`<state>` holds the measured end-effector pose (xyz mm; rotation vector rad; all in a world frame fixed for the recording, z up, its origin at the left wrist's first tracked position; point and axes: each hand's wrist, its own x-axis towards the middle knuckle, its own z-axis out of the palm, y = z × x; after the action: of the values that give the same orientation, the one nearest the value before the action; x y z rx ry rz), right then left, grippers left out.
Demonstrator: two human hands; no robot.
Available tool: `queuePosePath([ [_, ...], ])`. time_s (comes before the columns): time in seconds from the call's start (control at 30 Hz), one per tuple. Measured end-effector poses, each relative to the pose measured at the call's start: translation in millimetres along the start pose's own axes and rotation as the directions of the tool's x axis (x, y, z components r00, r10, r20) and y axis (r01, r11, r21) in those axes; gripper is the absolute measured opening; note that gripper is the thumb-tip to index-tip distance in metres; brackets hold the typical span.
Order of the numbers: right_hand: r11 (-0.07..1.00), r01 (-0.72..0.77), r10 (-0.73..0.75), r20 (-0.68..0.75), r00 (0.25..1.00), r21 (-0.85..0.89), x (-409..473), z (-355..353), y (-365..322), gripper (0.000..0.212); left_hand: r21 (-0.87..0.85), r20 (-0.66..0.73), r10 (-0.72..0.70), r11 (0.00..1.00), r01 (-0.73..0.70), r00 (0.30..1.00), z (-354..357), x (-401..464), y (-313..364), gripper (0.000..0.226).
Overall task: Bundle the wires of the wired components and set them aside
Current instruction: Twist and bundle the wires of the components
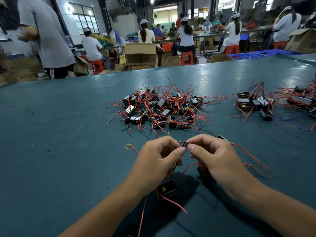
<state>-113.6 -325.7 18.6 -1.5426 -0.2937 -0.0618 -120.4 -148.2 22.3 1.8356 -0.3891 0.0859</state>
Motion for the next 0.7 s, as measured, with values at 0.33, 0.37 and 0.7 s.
queuePosePath([
  [0.33,1.0,0.01,-0.01,-0.013,1.0,0.007,-1.3,2.3,-2.0,0.011,0.029,-0.016,0.007,1.0,-0.007,1.0,-1.4,0.5,2.0,0.015],
  [0.37,1.0,0.014,-0.014,-0.01,1.0,0.001,-1.4,2.3,-2.5,0.01,0.033,-0.015,0.01,0.999,-0.01,1.0,-1.2,0.3,2.1,0.015],
  [0.7,0.999,0.036,-0.036,-0.007,0.999,-0.034,-0.6,-0.4,-1.8,0.007,0.093,-0.021,0.031,0.995,-0.029,0.999,0.5,-0.7,3.9,0.015],
])
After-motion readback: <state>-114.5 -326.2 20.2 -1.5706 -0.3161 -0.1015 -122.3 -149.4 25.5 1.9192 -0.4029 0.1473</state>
